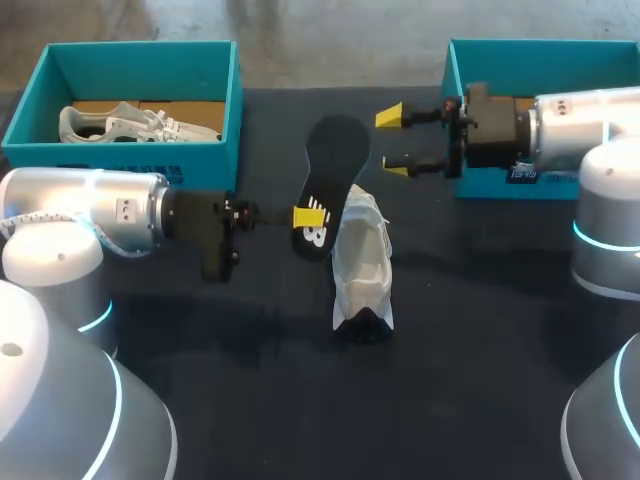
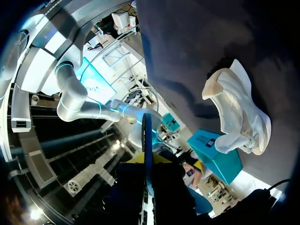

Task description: Take the shoe out of the shoebox, open the shoe tongue, remove and reinsert the insole, then place the shoe into the shoebox

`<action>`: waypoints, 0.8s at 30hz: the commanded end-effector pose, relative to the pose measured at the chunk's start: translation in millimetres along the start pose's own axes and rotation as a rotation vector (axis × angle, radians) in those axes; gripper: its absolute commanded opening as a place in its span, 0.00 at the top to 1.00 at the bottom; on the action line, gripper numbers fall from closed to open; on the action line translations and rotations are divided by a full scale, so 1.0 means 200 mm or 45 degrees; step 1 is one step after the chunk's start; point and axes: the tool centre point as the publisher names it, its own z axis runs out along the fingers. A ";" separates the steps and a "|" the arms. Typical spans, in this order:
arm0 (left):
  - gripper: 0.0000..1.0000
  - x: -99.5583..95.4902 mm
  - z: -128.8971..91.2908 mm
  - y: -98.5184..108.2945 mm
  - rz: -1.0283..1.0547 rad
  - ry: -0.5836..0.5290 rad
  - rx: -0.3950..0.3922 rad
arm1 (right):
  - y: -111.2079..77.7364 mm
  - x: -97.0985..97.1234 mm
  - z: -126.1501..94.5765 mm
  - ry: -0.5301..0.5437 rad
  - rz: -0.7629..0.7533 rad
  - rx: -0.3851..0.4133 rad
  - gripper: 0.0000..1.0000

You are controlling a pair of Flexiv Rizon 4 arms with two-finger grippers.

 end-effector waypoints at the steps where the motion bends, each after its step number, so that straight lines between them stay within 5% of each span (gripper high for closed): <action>1: 1.00 0.00 0.01 -0.01 0.005 0.000 -0.006 | -0.02 0.02 0.05 -0.001 0.004 -0.009 0.14; 3: 1.00 0.00 0.01 -0.01 0.005 0.000 -0.006 | -0.03 0.04 0.06 -0.002 0.007 -0.007 0.32; 6: 1.00 0.00 0.01 -0.01 0.005 0.000 -0.006 | -0.06 0.05 0.06 -0.018 0.027 0.001 0.44; 24: 1.00 0.00 0.01 -0.01 0.005 0.000 -0.006 | -0.16 0.10 0.13 -0.039 0.112 -0.005 0.55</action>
